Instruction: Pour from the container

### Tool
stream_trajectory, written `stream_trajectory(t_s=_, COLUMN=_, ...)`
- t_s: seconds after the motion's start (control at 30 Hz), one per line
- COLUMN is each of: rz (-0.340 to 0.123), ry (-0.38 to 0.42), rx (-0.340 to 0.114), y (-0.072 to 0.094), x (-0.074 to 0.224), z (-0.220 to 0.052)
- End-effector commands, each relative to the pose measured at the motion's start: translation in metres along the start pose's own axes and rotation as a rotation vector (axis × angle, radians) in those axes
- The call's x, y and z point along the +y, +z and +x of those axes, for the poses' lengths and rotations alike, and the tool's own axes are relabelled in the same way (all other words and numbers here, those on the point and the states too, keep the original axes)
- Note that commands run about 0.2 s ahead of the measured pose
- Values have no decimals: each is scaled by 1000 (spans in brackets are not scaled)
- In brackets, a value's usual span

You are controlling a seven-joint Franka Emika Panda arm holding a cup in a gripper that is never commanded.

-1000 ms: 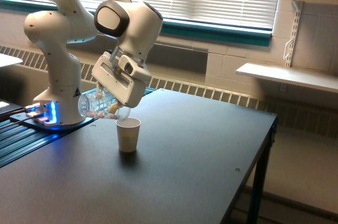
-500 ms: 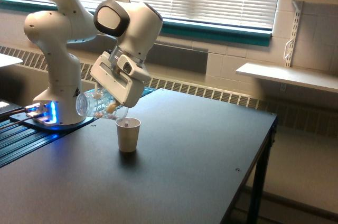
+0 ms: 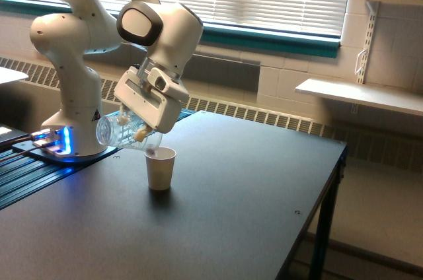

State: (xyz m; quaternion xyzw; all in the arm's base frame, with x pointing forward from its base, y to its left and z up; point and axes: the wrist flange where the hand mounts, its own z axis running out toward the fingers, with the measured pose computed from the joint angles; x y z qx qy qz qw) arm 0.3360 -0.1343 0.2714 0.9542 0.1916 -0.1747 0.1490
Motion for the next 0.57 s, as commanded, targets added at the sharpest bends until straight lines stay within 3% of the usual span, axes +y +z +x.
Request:
stream_trajectory(t_s=0.03, rz=-27, ry=41, rx=26, y=-5, x=-4, z=2)
stream_trajectory(t_s=0.57, rz=-23, ry=85, rx=50, y=-8, x=-7, z=3)
